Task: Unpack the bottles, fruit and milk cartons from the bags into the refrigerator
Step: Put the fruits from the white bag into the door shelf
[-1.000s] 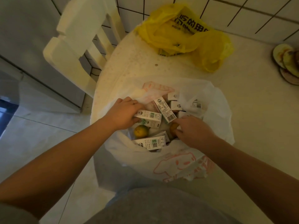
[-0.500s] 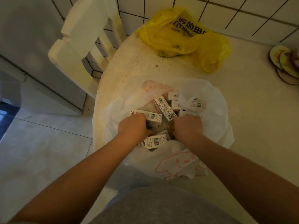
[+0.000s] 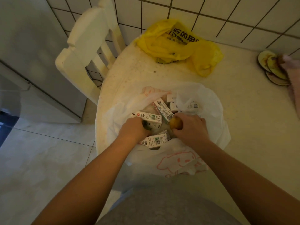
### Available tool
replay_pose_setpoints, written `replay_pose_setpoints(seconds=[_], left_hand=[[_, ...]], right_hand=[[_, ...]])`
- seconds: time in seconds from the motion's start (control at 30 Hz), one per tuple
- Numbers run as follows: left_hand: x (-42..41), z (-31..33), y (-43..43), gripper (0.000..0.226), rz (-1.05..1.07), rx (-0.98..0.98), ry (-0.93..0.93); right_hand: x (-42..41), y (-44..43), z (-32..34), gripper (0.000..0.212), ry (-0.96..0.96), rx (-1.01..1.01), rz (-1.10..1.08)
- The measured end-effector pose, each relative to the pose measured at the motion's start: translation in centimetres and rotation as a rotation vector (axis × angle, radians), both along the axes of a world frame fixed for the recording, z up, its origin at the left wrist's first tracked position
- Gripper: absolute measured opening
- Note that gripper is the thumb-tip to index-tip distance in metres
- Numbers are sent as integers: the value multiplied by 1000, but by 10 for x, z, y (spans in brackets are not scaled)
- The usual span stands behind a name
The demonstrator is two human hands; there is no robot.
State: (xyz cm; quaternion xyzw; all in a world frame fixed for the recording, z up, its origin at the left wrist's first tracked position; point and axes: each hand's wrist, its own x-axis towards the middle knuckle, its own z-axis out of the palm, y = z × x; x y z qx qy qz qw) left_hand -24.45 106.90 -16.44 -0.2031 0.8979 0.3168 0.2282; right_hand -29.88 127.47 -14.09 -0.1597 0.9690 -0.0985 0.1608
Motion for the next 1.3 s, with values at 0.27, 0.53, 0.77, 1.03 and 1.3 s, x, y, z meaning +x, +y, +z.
replay_pose_setpoints(seconds=[0.27,0.53,0.77,1.03,1.3], left_hand=[[22,30,-8,42,131,192,357],[62,62,-16,40,76,422,640],[134,79,-25,36,117,638,718],[268,95,-80,38,24,650,632],[372,114,-172,38,58,577,660]], right_hand=[[41,0,43,56,170,-426,-90],[103,-6,77,54,381,-644,-160],[192,-27,85,56,436,-709,-262],[342,-83,71,54,534,-819,-336],[430,-172,80,57,348,-927,-322]])
